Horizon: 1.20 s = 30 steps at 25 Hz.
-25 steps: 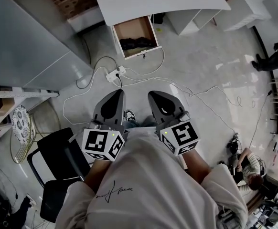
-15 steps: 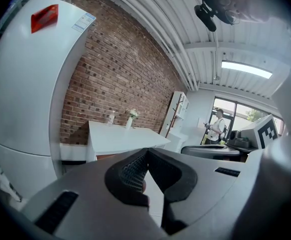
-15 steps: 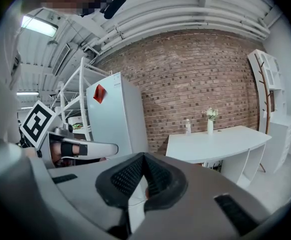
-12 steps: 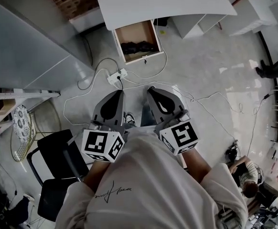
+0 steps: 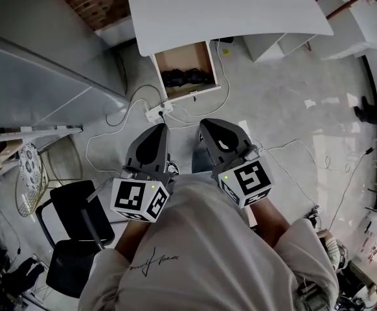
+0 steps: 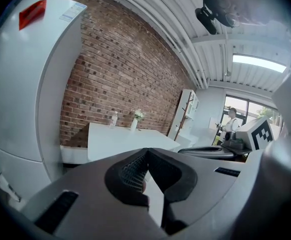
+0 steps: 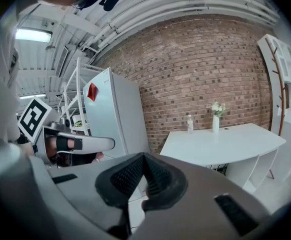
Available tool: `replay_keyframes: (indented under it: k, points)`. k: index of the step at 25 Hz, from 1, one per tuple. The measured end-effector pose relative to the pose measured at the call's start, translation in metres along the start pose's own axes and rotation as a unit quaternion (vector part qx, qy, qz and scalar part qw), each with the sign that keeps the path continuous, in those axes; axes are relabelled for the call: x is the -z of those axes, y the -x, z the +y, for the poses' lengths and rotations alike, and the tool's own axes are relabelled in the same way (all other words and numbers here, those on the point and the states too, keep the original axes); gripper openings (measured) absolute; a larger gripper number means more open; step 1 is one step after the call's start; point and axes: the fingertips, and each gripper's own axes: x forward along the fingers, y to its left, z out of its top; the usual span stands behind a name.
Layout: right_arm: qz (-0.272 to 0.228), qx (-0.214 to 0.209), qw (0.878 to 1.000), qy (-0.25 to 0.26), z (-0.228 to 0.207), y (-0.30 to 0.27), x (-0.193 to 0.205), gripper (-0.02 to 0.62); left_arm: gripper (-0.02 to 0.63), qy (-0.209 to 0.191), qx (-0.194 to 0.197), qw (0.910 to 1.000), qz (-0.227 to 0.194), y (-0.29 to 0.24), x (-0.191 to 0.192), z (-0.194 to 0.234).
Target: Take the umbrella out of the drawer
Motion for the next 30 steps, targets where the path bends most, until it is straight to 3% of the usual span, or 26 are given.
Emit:
replay_keyframes:
  k: [16,30]
  points:
    - [0.038,-0.088,0.995,0.017,-0.111,-0.052,-0.02,0.017,0.017,0.028,-0.084,0.996,-0.002,-0.107,-0.026,-0.011]
    - [0.086,-0.121,0.988,0.049,-0.141,-0.091,0.004,0.017,0.017,0.067,-0.159,0.9851,-0.003,-0.114,-0.006,0.024]
